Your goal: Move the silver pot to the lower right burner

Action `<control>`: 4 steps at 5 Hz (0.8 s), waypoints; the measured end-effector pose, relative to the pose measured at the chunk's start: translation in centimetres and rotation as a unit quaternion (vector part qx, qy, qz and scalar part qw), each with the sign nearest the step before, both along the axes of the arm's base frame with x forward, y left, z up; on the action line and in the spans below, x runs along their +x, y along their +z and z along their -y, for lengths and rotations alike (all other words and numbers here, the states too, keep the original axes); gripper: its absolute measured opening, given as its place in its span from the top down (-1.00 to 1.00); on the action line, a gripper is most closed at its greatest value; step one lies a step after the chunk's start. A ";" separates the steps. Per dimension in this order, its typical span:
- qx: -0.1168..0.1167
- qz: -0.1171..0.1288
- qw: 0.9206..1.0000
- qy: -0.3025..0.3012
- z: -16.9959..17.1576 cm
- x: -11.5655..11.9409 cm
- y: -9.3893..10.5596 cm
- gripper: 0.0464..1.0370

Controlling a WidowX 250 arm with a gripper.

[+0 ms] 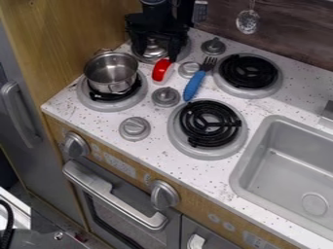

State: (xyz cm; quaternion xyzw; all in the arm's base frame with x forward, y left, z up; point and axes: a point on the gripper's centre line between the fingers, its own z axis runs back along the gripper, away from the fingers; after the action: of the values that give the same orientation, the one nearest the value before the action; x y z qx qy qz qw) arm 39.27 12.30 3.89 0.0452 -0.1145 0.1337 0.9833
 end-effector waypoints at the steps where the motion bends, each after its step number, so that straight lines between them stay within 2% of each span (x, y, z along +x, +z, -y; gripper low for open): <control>1: 0.003 -0.026 0.999 0.025 -1.5 0.5 -2.2 -0.92; 2: 0.010 -0.052 0.998 0.042 -2.5 1.7 -4.5 -0.92; 4: 0.010 -0.083 0.994 0.067 -4.3 2.9 -7.7 -0.92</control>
State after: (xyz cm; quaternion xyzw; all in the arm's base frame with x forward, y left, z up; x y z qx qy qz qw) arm 42.18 16.59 -3.78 0.0735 -0.0303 0.1939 0.9778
